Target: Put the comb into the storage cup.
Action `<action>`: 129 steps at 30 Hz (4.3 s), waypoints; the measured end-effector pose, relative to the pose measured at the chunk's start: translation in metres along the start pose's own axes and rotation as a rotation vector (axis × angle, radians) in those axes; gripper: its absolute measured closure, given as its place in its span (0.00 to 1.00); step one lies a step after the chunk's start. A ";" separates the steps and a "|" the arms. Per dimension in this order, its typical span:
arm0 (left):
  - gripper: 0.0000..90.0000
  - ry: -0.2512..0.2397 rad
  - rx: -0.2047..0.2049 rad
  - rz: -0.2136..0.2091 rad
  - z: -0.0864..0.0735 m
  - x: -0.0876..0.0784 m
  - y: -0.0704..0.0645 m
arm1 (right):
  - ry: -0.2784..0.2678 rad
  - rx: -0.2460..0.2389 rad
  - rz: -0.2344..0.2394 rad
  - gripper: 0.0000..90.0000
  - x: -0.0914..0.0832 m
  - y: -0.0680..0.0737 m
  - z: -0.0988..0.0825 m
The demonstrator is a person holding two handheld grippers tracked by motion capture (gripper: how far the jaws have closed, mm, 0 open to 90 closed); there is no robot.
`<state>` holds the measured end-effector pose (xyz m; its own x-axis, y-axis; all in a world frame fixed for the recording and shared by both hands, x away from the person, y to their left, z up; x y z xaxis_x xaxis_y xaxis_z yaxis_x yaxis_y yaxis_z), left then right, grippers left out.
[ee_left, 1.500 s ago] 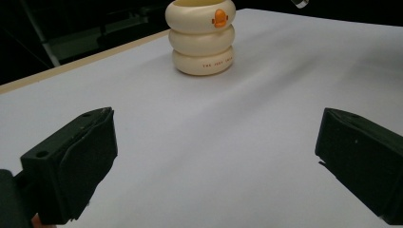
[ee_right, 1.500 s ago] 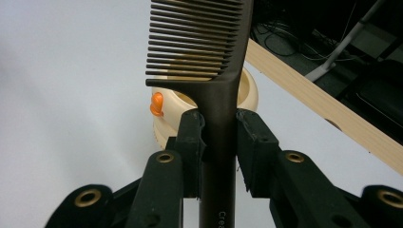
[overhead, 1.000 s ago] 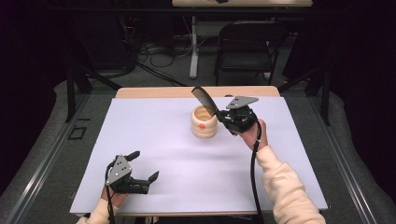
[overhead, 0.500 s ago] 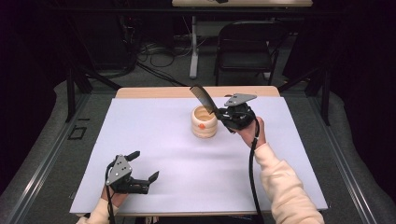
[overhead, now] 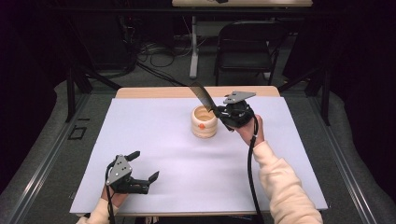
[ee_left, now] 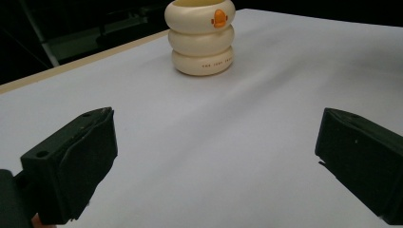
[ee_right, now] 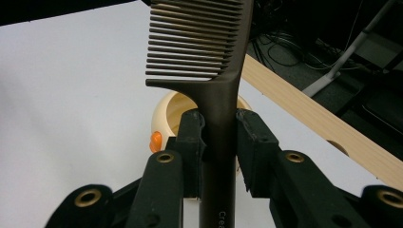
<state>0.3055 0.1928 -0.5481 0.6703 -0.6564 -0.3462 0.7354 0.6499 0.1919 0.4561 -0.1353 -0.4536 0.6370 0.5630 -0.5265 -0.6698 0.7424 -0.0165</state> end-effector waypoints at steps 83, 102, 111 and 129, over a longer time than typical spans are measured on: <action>0.00 -0.006 -0.003 -0.004 0.000 0.000 0.000 | -0.012 0.007 0.006 0.80 0.032 0.001 0.050; 0.00 -0.015 -0.001 -0.005 0.001 0.000 -0.001 | -0.026 0.003 0.008 0.80 0.049 0.006 0.053; 0.00 -0.016 -0.002 -0.005 0.001 0.000 0.000 | -0.053 0.015 0.011 0.80 0.053 0.005 0.055; 0.00 -0.015 -0.002 -0.005 0.001 0.000 0.000 | -0.070 0.019 0.013 0.80 0.064 0.004 0.057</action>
<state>0.3053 0.1924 -0.5470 0.6682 -0.6651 -0.3335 0.7384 0.6475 0.1883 0.5157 -0.0763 -0.4390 0.6536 0.5963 -0.4662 -0.6713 0.7412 0.0069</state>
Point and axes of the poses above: each handheld gripper's, and its own axes: x roughly forward along the jaws, z roughly out of its top, y roughly to its left, the point moved 4 cm from there along x, roughly forward along the jaws, and after that the axes turned 8 degrees about x, right-handed, at the moved point
